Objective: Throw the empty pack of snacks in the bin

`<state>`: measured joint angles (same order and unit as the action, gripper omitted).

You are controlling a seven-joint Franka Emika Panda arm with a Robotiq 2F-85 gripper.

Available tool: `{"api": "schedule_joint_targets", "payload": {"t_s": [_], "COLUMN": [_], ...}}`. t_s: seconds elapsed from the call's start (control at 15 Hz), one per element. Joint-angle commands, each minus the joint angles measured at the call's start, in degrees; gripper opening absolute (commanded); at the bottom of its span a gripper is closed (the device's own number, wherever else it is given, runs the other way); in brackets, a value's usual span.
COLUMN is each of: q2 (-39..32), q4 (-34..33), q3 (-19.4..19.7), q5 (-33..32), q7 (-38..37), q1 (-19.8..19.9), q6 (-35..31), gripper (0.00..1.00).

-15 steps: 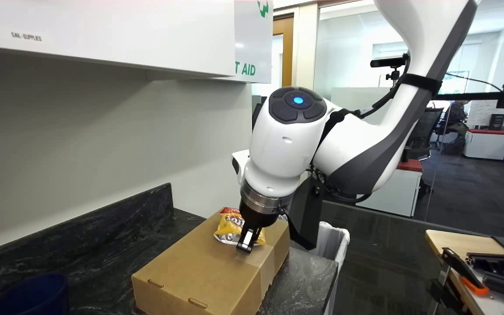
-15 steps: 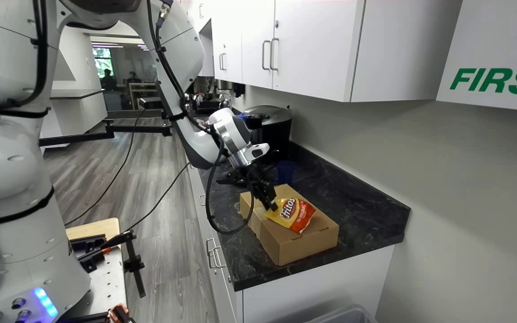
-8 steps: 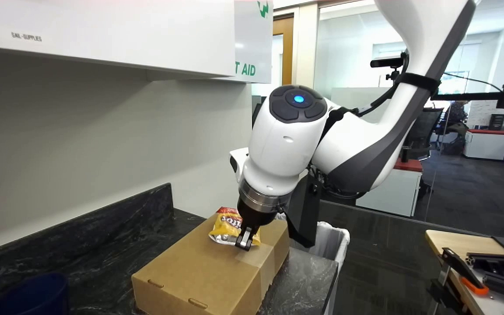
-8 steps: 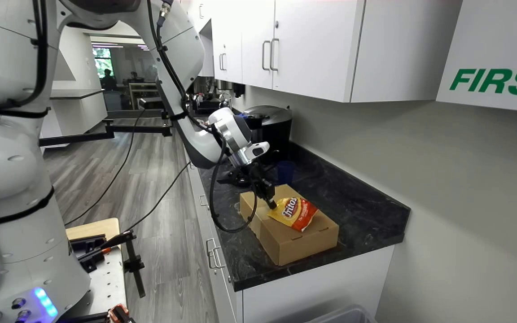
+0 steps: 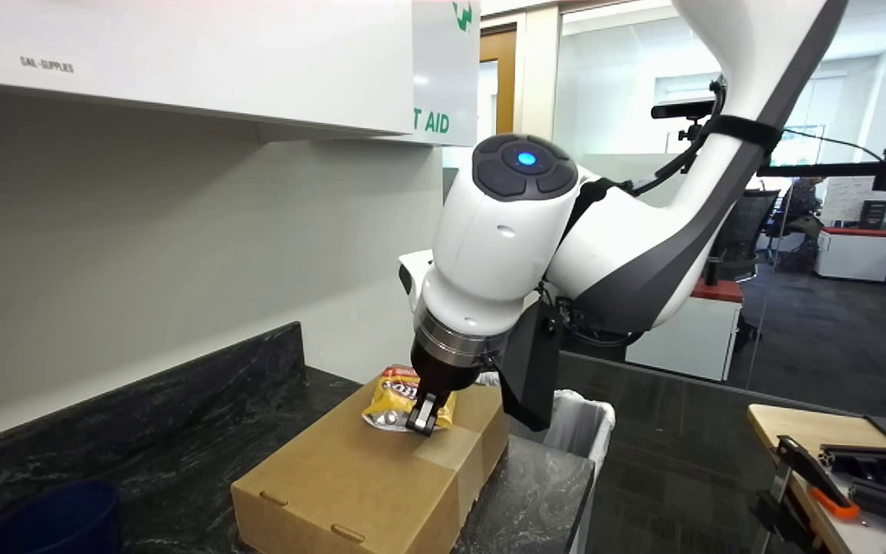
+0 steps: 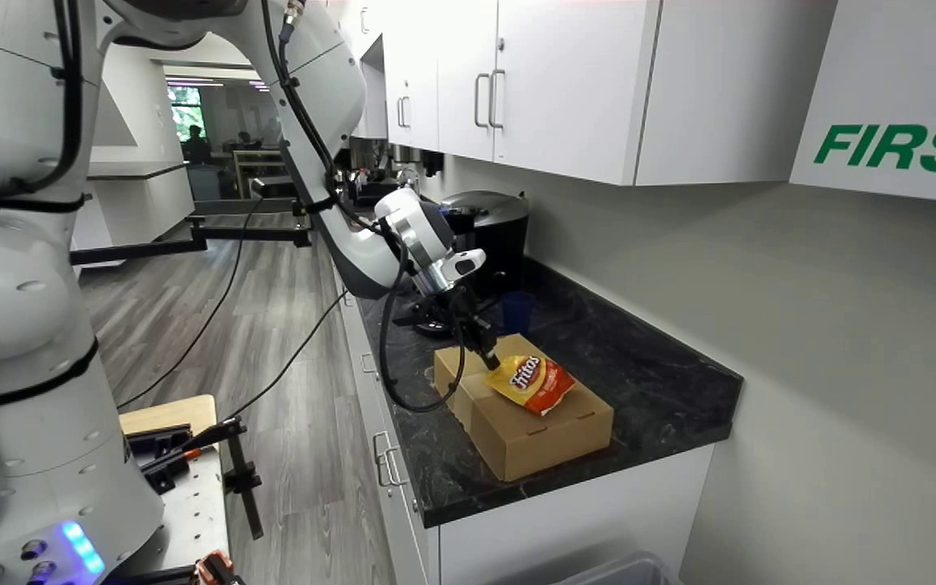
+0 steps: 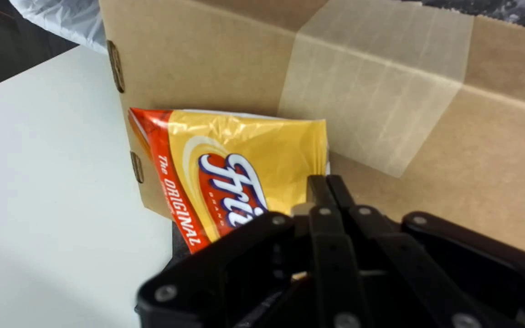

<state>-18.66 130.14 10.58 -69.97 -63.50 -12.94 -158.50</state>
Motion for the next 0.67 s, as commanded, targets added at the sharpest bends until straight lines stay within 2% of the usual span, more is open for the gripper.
{"api": "schedule_joint_targets", "payload": {"t_s": [0.0,0.33,0.4,0.47,0.6], "q2": [7.62,13.71,14.58,15.41,16.80], "q4": [4.06,4.53,4.26,3.98,3.96], "q3": [-1.82,-5.85,-6.61,-10.70,-13.17], "q5": [2.70,8.36,9.79,10.43,11.83], "q7": [-0.81,0.32,0.83,0.63,0.43], "q1": [-2.08,-4.53,-5.03,-2.11,-2.02], "q6": [3.85,11.29,13.54,16.13,20.44], "gripper": [0.03,0.04,0.29,0.30,0.42]}}
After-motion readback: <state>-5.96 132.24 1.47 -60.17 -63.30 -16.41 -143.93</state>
